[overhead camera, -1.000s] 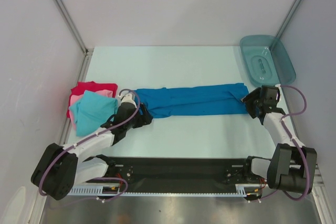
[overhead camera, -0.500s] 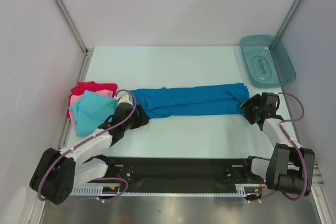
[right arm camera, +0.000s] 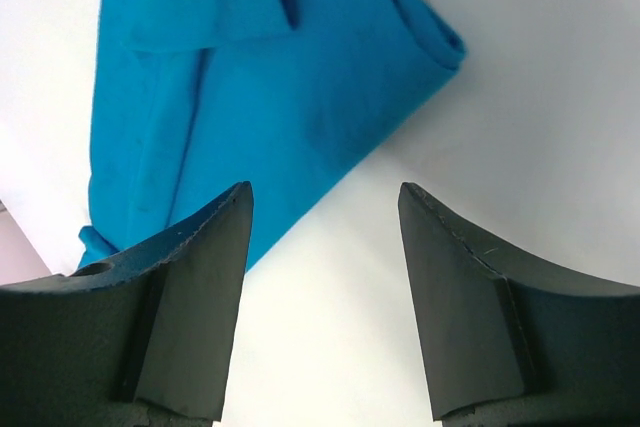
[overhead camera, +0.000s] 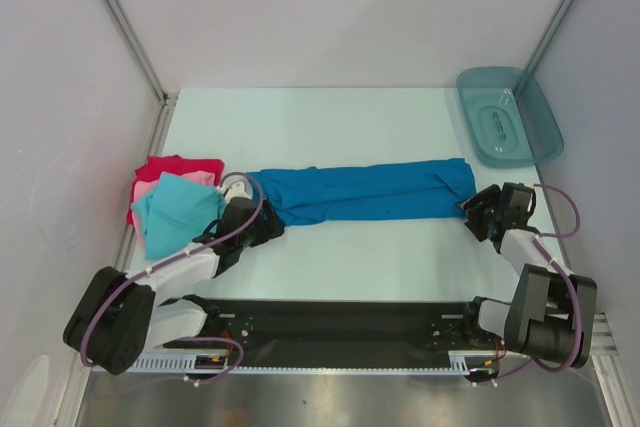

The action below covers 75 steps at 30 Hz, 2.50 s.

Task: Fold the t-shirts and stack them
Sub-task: Fold the tshirt

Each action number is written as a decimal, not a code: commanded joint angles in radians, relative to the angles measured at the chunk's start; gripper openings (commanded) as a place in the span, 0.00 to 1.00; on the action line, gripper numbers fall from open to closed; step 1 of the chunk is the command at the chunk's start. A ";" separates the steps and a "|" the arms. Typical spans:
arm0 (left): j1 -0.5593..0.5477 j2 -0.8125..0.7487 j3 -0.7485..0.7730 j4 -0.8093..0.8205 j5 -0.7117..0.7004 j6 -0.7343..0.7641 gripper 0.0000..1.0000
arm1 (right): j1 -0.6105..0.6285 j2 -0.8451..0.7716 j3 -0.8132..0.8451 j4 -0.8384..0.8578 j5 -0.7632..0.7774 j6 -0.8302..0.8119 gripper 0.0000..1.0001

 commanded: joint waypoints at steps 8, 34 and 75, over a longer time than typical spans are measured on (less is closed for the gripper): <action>0.005 0.130 0.017 0.135 0.002 -0.010 0.78 | -0.043 -0.003 -0.030 0.094 -0.035 0.015 0.65; 0.007 0.188 0.143 0.095 -0.044 0.009 0.72 | -0.051 0.225 0.004 0.251 0.015 0.150 0.64; 0.056 0.613 0.896 -0.353 -0.126 0.144 0.00 | 0.201 -0.325 -0.071 -0.246 0.077 0.095 0.00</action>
